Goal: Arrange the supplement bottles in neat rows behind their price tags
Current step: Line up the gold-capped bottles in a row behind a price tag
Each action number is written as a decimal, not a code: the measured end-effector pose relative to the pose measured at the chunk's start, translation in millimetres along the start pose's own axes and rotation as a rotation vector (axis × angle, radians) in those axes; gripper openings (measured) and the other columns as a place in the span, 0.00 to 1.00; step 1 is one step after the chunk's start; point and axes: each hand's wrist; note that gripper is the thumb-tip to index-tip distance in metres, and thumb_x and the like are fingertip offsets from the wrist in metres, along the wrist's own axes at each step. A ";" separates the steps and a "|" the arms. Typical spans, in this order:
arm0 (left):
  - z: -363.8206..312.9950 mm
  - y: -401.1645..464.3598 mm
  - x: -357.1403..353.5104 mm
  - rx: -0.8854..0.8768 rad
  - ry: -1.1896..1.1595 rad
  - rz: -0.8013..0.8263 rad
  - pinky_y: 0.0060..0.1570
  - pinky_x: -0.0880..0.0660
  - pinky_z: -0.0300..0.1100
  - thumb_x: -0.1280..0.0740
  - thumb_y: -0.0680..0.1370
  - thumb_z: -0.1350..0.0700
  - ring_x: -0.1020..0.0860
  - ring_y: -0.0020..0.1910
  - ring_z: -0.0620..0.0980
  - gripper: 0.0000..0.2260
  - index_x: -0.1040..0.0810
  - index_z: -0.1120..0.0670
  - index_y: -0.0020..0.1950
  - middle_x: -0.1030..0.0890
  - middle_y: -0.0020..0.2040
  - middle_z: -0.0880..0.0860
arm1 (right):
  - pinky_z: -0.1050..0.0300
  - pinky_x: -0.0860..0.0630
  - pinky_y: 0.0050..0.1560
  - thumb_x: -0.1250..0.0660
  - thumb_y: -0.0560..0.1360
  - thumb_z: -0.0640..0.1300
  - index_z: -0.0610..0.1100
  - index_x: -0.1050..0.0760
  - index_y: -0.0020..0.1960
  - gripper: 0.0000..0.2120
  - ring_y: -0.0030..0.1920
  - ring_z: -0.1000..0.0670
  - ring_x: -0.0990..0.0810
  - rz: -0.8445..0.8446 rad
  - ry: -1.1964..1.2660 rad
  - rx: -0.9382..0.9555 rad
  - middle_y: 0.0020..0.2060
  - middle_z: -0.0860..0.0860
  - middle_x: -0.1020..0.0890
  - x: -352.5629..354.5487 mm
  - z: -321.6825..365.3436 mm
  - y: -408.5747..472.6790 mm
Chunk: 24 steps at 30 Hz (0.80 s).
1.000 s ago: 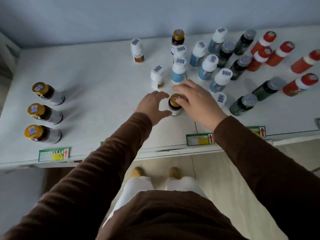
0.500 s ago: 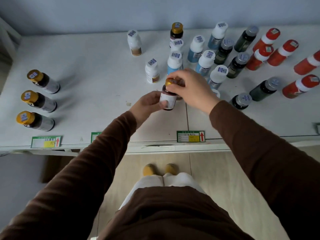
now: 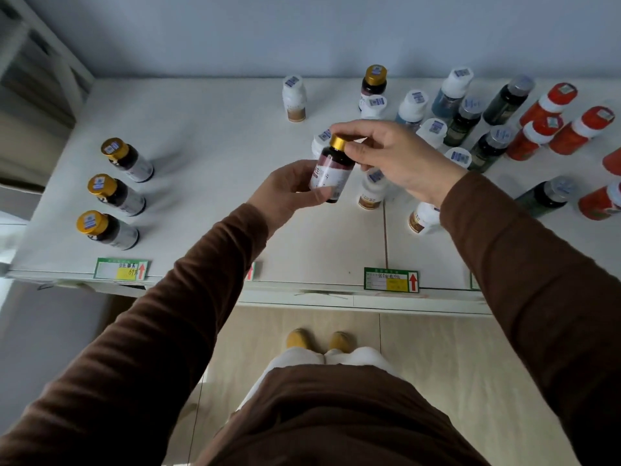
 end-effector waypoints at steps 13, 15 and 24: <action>-15.0 -23.5 131.5 -0.130 0.719 -0.305 0.59 0.27 0.45 0.24 0.69 0.57 0.23 0.56 0.49 0.24 0.25 0.50 0.63 0.21 0.58 0.49 | 0.52 0.26 0.60 0.29 0.76 0.47 0.48 0.22 0.61 0.15 0.57 0.49 0.22 -0.022 -0.382 0.194 0.57 0.51 0.20 -95.8 71.7 90.5; -23.4 -24.3 176.6 -0.130 0.899 -0.308 0.59 0.29 0.42 0.26 0.71 0.55 0.25 0.58 0.49 0.23 0.26 0.49 0.65 0.21 0.60 0.49 | 0.60 0.29 0.53 0.29 0.75 0.47 0.48 0.23 0.60 0.15 0.55 0.50 0.23 -0.040 -0.427 0.220 0.55 0.51 0.21 -120.6 87.4 113.5; -29.7 -1.6 353.3 -0.122 1.178 -0.361 0.61 0.31 0.49 0.33 0.78 0.54 0.28 0.63 0.55 0.16 0.25 0.51 0.65 0.23 0.62 0.54 | 0.60 0.35 0.50 0.28 0.73 0.49 0.50 0.24 0.62 0.19 0.56 0.46 0.24 -0.133 -0.588 0.134 0.56 0.47 0.23 -229.6 138.5 213.8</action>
Point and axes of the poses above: each hand's wrist, its own y-axis towards the middle knuckle, its own x-axis out of the back of the hand, z = x × y
